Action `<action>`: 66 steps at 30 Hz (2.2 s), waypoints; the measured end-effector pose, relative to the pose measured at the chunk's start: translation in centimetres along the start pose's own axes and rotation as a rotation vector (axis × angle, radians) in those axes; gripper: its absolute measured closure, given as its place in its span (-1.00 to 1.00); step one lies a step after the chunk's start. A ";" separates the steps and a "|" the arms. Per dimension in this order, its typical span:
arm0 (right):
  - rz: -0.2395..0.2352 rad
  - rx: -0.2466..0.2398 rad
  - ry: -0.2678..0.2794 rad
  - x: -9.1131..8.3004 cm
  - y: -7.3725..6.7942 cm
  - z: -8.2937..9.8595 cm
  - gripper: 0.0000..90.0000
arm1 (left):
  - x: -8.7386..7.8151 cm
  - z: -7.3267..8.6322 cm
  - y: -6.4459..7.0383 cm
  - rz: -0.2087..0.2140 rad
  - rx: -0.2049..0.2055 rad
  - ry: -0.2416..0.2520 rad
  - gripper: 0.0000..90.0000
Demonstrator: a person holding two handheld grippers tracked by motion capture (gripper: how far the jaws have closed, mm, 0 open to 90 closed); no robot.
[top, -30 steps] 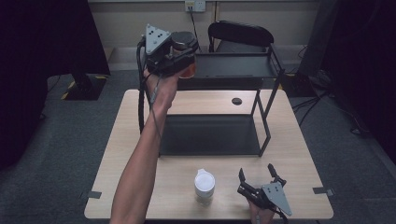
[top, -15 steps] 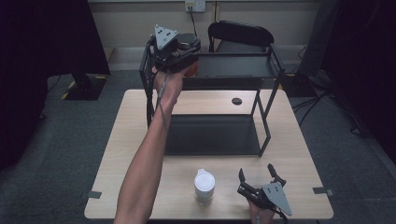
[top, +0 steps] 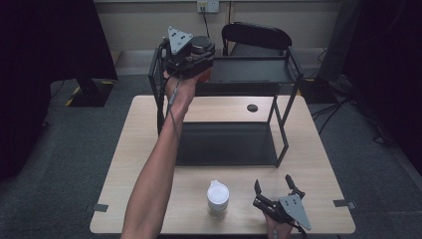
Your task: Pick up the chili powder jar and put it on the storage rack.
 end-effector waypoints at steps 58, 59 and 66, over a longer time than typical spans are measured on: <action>0.002 0.000 0.000 0.0 0.0 0.0 -1.00 | -10.1 6.3 1.2 0.037 0.015 0.203 -1.00; 0.002 0.000 0.000 0.0 0.0 0.0 -1.00 | -10.2 6.5 1.1 0.038 0.013 0.200 -1.00; 0.002 0.000 0.000 0.0 0.0 0.0 -1.00 | -11.7 8.4 1.3 0.019 -0.003 0.197 -1.00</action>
Point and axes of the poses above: each handheld gripper's, and its own axes: x roughly forward along the jaws, z roughly out of its underside, y roughly to its right, the point moved 9 cm from there along x, roughly forward along the jaws, and after that the axes turned 6 degrees about z, right-handed, at the moved point
